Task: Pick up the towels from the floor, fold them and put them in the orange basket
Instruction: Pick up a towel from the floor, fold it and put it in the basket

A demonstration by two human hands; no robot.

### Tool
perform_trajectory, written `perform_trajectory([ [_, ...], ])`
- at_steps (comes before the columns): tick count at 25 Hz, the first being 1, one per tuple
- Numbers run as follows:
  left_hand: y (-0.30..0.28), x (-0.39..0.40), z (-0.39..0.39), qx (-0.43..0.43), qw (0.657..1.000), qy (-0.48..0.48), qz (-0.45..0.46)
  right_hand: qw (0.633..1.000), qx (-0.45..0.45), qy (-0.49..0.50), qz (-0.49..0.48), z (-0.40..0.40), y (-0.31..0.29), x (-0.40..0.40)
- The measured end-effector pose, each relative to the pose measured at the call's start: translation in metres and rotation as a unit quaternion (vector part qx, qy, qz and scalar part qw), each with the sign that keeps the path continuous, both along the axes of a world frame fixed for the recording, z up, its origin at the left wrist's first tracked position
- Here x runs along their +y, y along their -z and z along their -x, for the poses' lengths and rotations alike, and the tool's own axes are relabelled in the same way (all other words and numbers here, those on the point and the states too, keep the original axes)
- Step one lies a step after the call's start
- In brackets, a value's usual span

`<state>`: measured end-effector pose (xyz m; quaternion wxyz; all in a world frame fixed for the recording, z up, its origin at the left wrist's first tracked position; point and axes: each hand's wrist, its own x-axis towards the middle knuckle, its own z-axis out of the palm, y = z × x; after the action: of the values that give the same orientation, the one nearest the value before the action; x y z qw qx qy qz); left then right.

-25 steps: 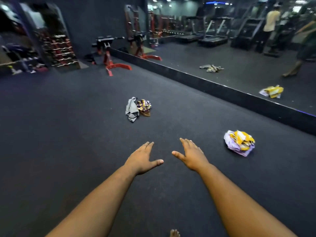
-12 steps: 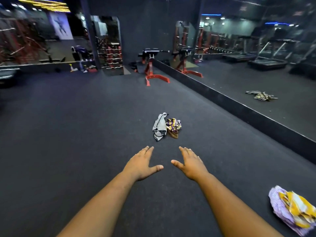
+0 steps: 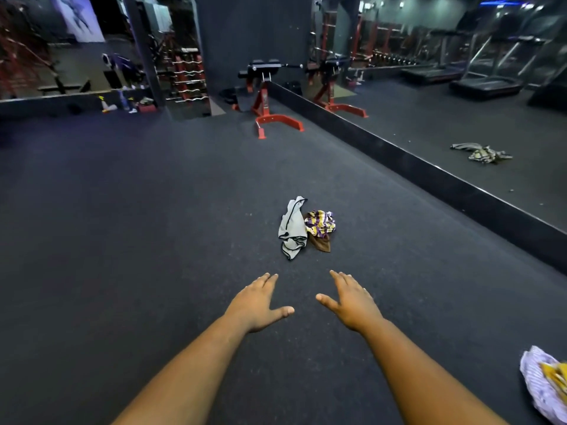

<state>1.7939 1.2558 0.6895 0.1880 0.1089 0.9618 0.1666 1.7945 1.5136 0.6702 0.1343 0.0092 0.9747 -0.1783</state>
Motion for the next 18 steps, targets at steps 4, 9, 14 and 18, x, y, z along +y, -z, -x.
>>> perform_trajectory([
  [4, 0.010, -0.011, 0.100, -0.024, 1.000, 0.010, 0.001, 1.000, -0.015, 0.023, 0.009, 0.087, 0.010, -0.004],
  [9, 0.030, 0.001, 0.230, -0.031, 0.999, 0.008, 0.015, 0.999, -0.024, 0.034, 0.025, 0.209, 0.039, 0.009],
  [14, 0.048, 0.015, 0.341, -0.061, 0.998, -0.009, 0.024, 0.997, -0.066, 0.011, 0.032, 0.333, 0.061, 0.028],
  [18, 0.068, 0.013, 0.425, -0.086, 0.996, -0.035, 0.004, 0.996, -0.089, -0.010, 0.023, 0.429, 0.072, 0.034],
])
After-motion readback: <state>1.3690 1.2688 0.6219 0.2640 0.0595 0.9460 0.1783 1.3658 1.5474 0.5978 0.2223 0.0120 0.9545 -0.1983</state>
